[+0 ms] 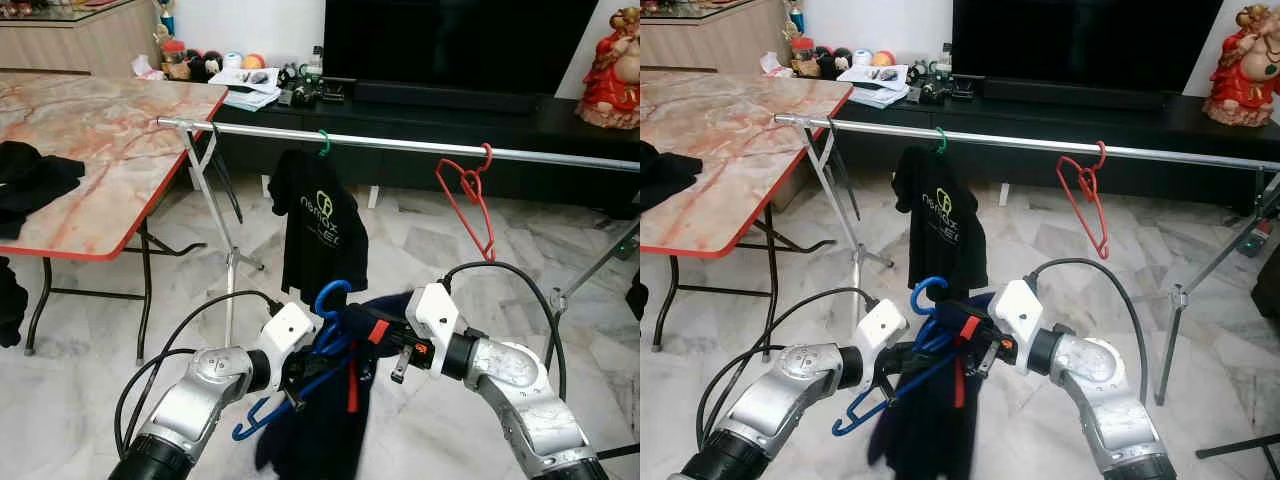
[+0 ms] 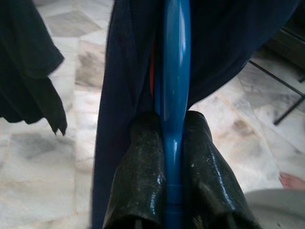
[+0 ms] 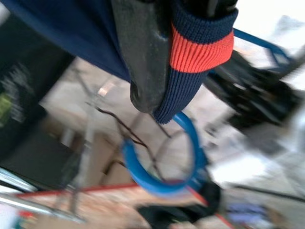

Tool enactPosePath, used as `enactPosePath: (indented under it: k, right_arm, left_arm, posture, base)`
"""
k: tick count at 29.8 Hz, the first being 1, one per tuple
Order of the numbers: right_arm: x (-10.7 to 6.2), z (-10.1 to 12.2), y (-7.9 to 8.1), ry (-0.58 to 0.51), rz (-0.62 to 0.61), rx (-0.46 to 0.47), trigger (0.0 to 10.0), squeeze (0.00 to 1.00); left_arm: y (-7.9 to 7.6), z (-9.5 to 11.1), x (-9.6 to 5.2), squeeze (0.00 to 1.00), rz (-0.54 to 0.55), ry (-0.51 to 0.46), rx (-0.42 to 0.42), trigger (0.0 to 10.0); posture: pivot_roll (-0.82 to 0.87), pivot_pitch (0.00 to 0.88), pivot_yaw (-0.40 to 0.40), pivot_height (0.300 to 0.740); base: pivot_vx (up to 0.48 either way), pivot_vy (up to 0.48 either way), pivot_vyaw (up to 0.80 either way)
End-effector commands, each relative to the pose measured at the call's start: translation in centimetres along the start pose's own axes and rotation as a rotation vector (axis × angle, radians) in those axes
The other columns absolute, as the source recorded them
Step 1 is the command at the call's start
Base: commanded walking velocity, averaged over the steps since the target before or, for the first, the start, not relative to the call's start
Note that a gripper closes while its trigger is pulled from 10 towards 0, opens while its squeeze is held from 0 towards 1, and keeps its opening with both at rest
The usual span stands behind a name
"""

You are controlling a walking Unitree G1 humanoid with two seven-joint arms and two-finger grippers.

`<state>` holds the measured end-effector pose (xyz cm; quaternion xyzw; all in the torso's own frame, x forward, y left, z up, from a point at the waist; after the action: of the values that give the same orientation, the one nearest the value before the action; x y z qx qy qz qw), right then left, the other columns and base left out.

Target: Hang hanger

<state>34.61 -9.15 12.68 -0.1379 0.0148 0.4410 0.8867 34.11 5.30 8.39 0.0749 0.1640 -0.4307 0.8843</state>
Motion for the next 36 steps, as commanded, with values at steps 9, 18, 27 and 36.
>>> enactPosePath:
  k: [9,18,27,36]
  right_arm:
    - [-0.5,-0.2,-0.4,0.004,-0.04,0.007,10.0,0.0]
    - [-0.7,-1.5,1.5,0.082,0.078,-0.006,10.0,0.0]
    - [-1.3,-3.0,1.5,0.174,0.089,-0.047,10.0,0.0]
    - [-0.9,-2.6,0.6,0.162,0.032,-0.047,10.0,0.04]
  left_arm:
    - [0.9,1.1,0.1,0.0,0.041,-0.045,0.011,10.0]
    - [1.1,1.8,0.4,0.0,0.061,-0.092,-0.016,10.0]
    - [1.5,2.6,0.7,0.0,0.079,-0.122,-0.022,10.0]
    - [0.7,2.4,0.9,0.0,0.044,-0.122,-0.033,10.0]
  posture:
    - [0.04,0.073,-0.036,0.74]
    - [0.04,0.075,-0.037,0.74]
    - [0.03,0.075,-0.034,0.74]
    - [0.03,0.072,-0.039,0.74]
  base:
    - [0.0,0.0,0.0]
    - [0.0,0.0,0.0]
    - [0.0,0.0,0.0]
    - [0.0,0.0,0.0]
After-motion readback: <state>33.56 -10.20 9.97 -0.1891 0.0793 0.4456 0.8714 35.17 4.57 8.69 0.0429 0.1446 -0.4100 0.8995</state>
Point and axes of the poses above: a point about 5 cm out from each wrist's last joint towards the gripper, its own x axis pointing out of the wrist towards the gripper, its own z axis along the axis of the wrist's last joint, y = z × x, the point moved 6 cm from there along x, pointing out of the wrist towards the gripper, and after that the axes turned 3 degrees about -x, right-handed, at the moved point
